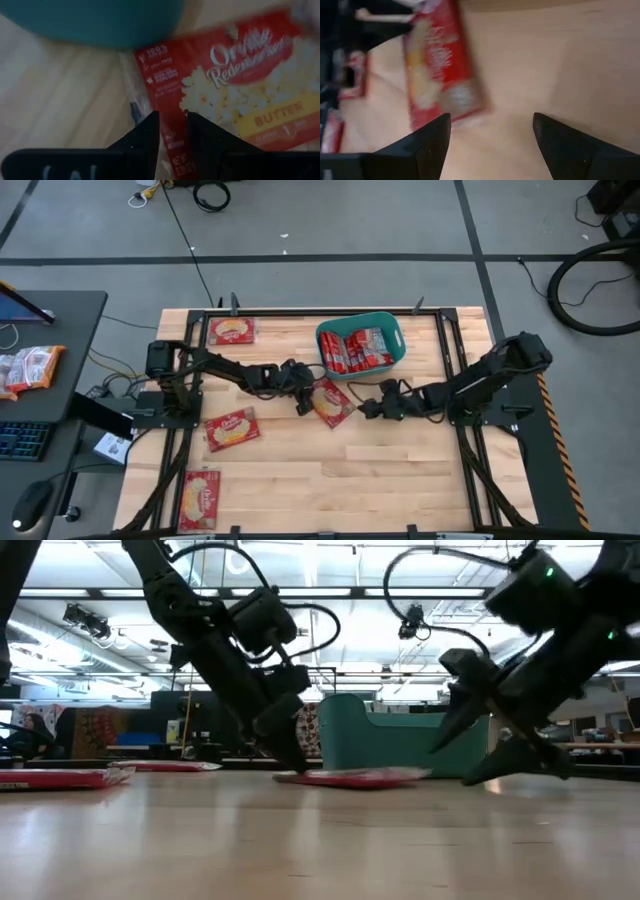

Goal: Sort popcorn bags into baskets
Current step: Put the popcorn bag into the bin

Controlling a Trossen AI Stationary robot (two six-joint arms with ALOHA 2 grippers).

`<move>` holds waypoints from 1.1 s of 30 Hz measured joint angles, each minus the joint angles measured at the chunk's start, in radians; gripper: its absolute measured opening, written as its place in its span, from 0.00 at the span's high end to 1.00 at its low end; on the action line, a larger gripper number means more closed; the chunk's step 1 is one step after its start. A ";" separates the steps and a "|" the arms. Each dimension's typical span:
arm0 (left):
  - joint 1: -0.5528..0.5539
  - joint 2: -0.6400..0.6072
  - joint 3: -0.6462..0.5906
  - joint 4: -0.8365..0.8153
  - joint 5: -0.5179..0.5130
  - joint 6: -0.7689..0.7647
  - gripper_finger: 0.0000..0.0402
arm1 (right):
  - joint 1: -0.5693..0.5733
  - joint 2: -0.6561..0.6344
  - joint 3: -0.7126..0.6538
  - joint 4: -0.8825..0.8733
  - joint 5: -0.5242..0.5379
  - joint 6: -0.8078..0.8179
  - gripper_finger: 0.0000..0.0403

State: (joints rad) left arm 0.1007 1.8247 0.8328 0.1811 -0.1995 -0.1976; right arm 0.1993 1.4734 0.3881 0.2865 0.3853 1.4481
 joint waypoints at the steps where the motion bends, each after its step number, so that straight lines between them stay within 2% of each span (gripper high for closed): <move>1: 0.000 0.013 -0.001 0.007 0.012 0.000 0.74 | -0.021 0.015 -0.015 0.042 -0.026 -0.002 0.29; 7: 0.001 0.089 0.007 0.077 0.066 -0.003 0.74 | -0.053 0.147 0.017 0.274 -0.103 -0.091 0.31; 11: 0.001 0.102 0.004 0.098 0.068 -0.013 0.74 | -0.059 0.221 0.099 0.284 -0.137 -0.114 0.33; 15: 0.001 0.105 0.005 0.126 0.069 -0.004 0.74 | -0.064 0.276 0.170 0.286 -0.121 -0.113 0.37; 18: -0.001 0.106 0.009 0.121 0.072 0.006 0.74 | -0.064 0.282 0.207 0.266 -0.060 -0.124 0.45; 22: -0.005 0.105 0.009 0.114 0.076 0.007 0.74 | -0.064 0.259 0.227 0.284 0.013 -0.153 0.61; 27: 0.001 0.054 0.004 0.085 0.098 -0.047 0.74 | -0.060 0.245 0.226 0.273 -0.024 -0.230 0.89; 30: 0.019 -0.033 0.001 0.010 0.108 -0.045 0.74 | -0.037 0.210 0.250 0.200 -0.071 -0.280 0.90; 33: 0.057 -0.153 0.006 -0.097 0.095 -0.001 0.74 | -0.005 0.127 0.337 -0.020 -0.113 -0.340 0.90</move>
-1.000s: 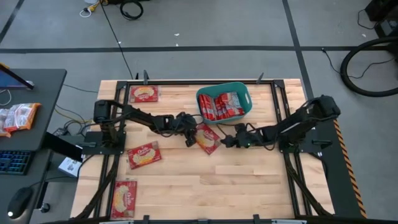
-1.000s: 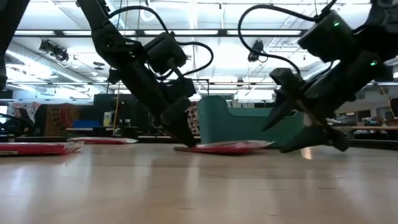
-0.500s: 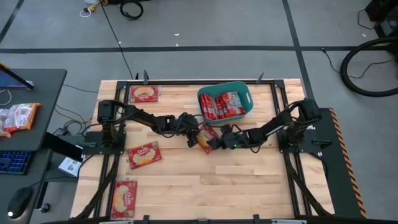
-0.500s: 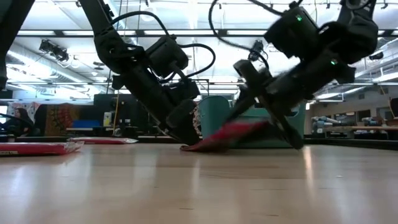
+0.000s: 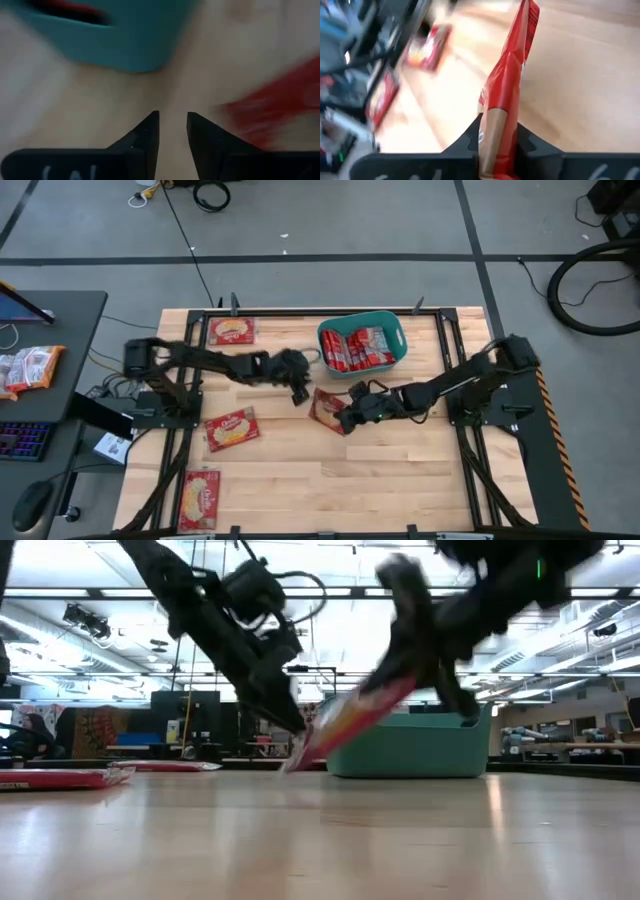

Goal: Sort popcorn bags into baskets
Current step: Put the popcorn bag into the bin

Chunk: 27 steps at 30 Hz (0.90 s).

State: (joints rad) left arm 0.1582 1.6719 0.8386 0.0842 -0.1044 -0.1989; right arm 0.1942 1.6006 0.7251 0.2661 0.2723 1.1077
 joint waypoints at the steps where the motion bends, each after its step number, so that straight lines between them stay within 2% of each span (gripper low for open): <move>1: 0.015 -0.036 -0.001 -0.044 -0.009 0.009 0.74 | 0.010 -0.032 0.045 -0.103 0.002 -0.033 0.90; 3: 0.047 -0.104 -0.002 -0.107 -0.028 0.012 0.74 | 0.027 -0.092 0.157 -0.336 0.043 -0.112 0.90; 5: 0.080 -0.164 -0.002 -0.123 -0.029 0.015 0.74 | 0.035 -0.139 0.281 -0.576 0.129 -0.192 0.91; 9: 0.134 -0.220 -0.001 -0.100 -0.030 0.015 0.74 | 0.021 -0.190 0.484 -0.998 0.405 -0.309 0.91; 12: 0.154 -0.232 -0.001 -0.061 -0.024 0.011 0.74 | -0.024 -0.207 0.557 -1.243 0.578 -0.337 0.91; 14: 0.155 -0.232 -0.001 -0.052 -0.005 0.004 0.74 | -0.073 -0.205 0.561 -1.353 0.613 -0.348 0.91; 17: 0.148 -0.232 -0.001 -0.044 0.028 0.001 0.74 | -0.151 -0.181 0.534 -1.427 0.607 -0.397 0.91; 19: 0.139 -0.232 -0.001 -0.046 0.029 -0.005 0.74 | -0.191 -0.148 0.512 -1.414 0.605 -0.445 0.91; 24: 0.118 -0.232 0.000 -0.035 -0.065 -0.085 0.74 | -0.266 -0.049 0.452 -1.301 0.625 -0.521 0.91; 27: 0.118 -0.232 0.000 -0.037 -0.077 -0.114 0.74 | -0.305 0.009 0.419 -1.265 0.655 -0.527 0.91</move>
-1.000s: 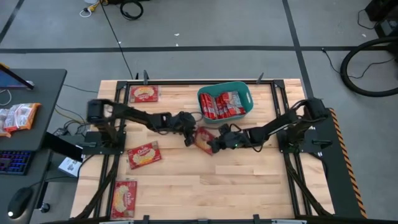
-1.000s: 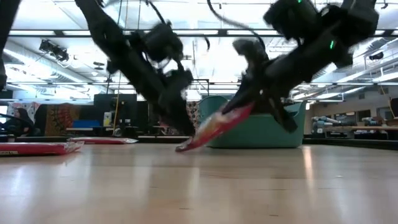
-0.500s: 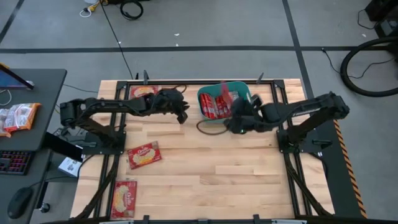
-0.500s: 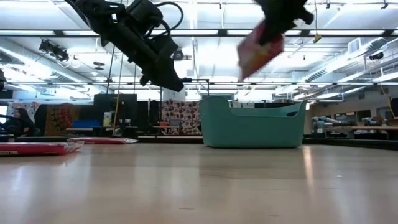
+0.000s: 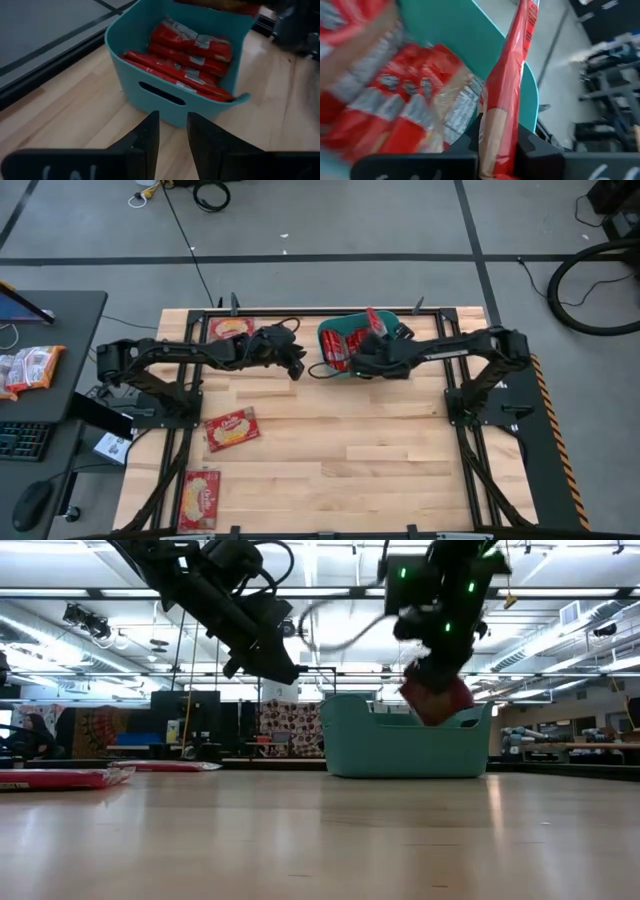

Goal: Sort popcorn bags into baskets
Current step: Put the popcorn bag into the bin

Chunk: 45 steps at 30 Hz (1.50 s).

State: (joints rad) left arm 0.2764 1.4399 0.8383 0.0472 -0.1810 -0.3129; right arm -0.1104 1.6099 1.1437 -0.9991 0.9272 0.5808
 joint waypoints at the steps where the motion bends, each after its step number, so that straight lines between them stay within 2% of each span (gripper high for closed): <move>1: 0.000 0.000 0.000 -0.002 -0.001 -0.005 0.74 | -0.012 0.016 -0.009 0.009 0.010 0.000 0.90; 5: 0.000 0.000 0.001 -0.032 -0.012 0.003 0.74 | -0.052 0.060 -0.046 0.029 0.010 0.002 0.84; 10: 0.000 0.000 0.001 -0.076 -0.044 0.035 0.74 | -0.081 0.065 -0.108 0.103 -0.025 0.044 0.83; 14: 0.006 0.000 0.001 -0.103 -0.043 0.036 0.74 | -0.099 0.060 -0.154 0.144 -0.157 0.087 0.82; 17: 0.018 0.000 0.001 -0.138 0.012 0.036 0.74 | -0.103 0.042 -0.176 0.147 -0.264 0.126 0.79; 20: 0.035 0.000 0.002 -0.189 0.068 0.036 0.74 | -0.105 0.011 -0.178 0.140 -0.355 0.133 0.73; 27: 0.062 0.000 0.002 -0.245 0.077 0.048 0.74 | -0.146 -0.110 -0.178 0.153 -0.589 0.135 0.56; 32: 0.063 0.000 0.002 -0.249 0.078 0.062 0.74 | -0.149 -0.214 -0.178 0.184 -0.601 0.162 0.48; 38: 0.063 0.000 0.002 -0.248 0.112 0.062 0.74 | -0.150 -0.310 -0.177 0.279 -0.619 0.227 0.48; 42: 0.063 0.000 0.002 -0.246 0.112 0.062 0.74 | -0.169 -0.295 -0.176 0.314 -0.574 0.254 0.48; 45: 0.063 0.000 0.002 -0.238 0.112 0.058 0.74 | -0.204 -0.236 -0.176 0.357 -0.610 0.238 0.48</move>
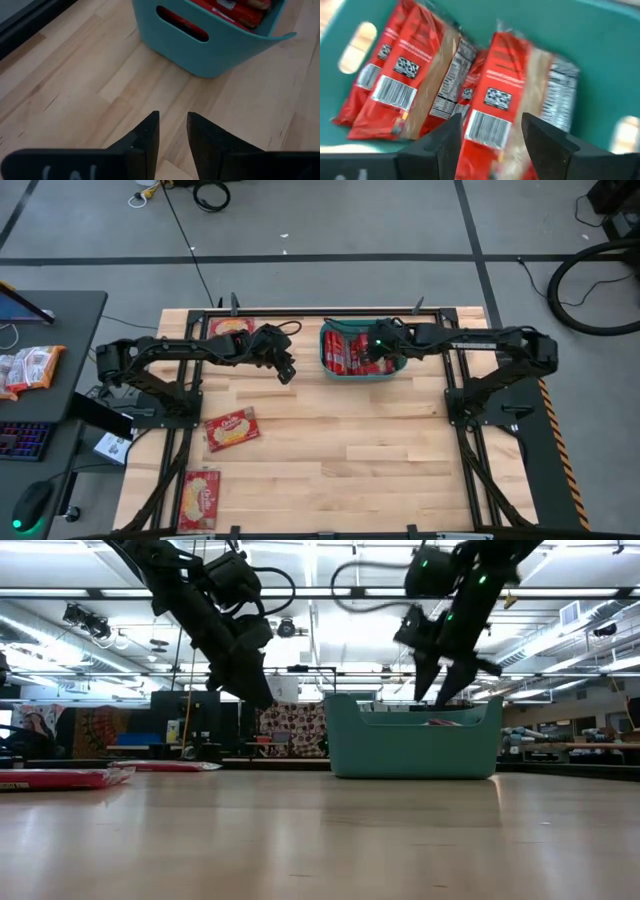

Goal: Sort popcorn bags into baskets
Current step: Put the popcorn bag into the bin

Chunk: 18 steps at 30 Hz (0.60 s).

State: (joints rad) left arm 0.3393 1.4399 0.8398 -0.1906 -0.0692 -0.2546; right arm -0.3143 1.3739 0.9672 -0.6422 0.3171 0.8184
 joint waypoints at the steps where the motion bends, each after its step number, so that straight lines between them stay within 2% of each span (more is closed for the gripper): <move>1: 0.000 0.000 0.000 0.001 0.000 -0.001 0.74 | -0.010 0.025 0.000 0.020 -0.021 -0.005 0.48; 5: 0.000 0.000 0.000 -0.005 0.000 -0.010 0.74 | -0.044 0.127 0.000 0.062 -0.084 0.003 0.49; 10: -0.003 -0.037 0.000 -0.144 0.000 -0.027 0.74 | -0.072 0.206 0.008 -0.022 -0.070 0.052 0.49; 13: -0.010 -0.084 0.000 -0.277 -0.003 -0.028 0.74 | -0.075 0.196 0.005 -0.076 -0.028 0.070 0.49; 18: -0.065 -0.152 0.000 -0.392 -0.012 -0.027 0.74 | -0.071 0.098 0.031 -0.090 -0.025 0.082 0.49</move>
State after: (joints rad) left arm 0.2747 1.2884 0.8398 -0.5828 -0.0811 -0.2816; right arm -0.3857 1.4720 0.9980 -0.7322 0.2922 0.9006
